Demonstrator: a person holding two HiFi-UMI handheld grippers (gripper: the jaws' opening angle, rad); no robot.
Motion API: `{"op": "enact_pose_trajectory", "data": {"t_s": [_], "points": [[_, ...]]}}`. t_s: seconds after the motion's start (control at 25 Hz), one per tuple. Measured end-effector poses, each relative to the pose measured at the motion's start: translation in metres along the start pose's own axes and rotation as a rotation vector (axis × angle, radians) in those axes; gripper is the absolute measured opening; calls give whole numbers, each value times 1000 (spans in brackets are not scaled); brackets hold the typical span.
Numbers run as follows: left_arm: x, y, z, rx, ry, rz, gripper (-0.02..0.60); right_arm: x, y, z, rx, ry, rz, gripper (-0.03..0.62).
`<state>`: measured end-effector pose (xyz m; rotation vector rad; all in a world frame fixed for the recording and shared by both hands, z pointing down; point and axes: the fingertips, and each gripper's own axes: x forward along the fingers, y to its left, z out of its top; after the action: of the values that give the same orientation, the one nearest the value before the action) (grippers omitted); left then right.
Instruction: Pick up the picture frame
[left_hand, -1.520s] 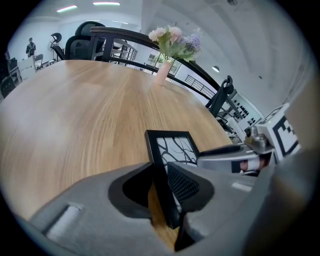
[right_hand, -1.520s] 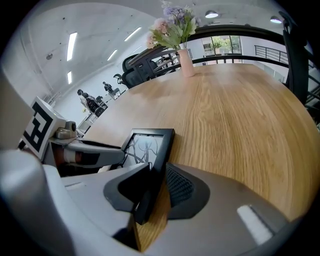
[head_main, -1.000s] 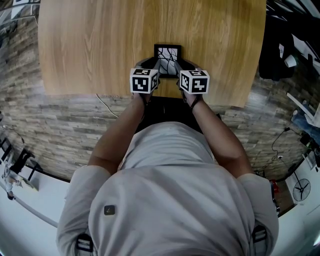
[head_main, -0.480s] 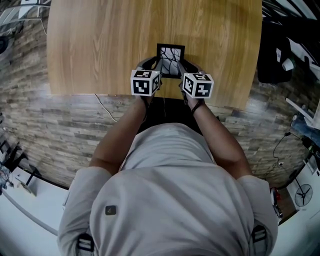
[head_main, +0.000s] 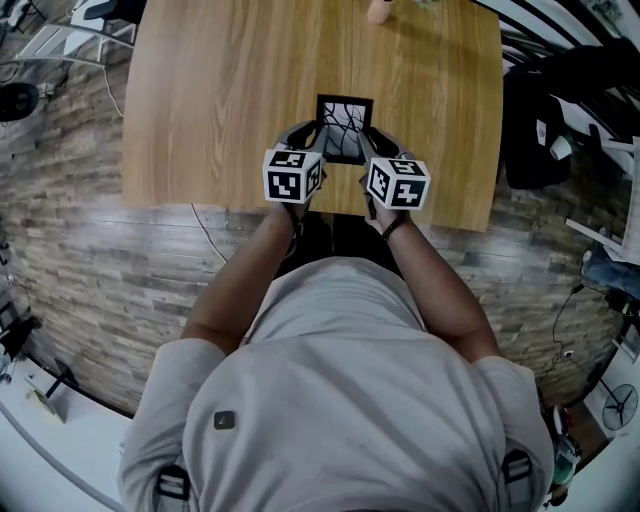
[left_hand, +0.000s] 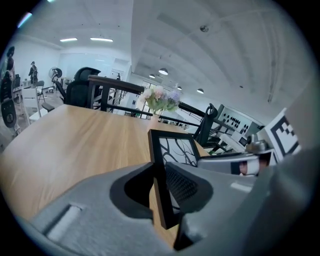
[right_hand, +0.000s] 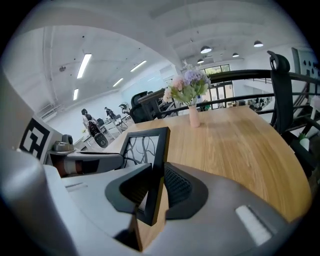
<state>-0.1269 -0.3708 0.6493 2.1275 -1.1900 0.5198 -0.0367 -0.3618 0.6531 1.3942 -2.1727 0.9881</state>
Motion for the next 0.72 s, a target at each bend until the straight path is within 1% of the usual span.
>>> {"op": "enact_pose_trajectory", "data": {"t_s": [0.12, 0.32, 0.52, 0.72], "points": [[-17, -6, 25, 52, -45, -14, 81, -16, 13, 23, -15, -64, -12, 87], [-45, -15, 78, 151, -149, -32, 81, -38, 32, 69, -32, -191, -23, 87], [-86, -19, 125, 212, -256, -29, 81, -64, 66, 115, -81, -308, -19, 87], [-119, -20, 157, 258, -322, -31, 81, -85, 94, 144, -112, -388, -10, 87]]}}
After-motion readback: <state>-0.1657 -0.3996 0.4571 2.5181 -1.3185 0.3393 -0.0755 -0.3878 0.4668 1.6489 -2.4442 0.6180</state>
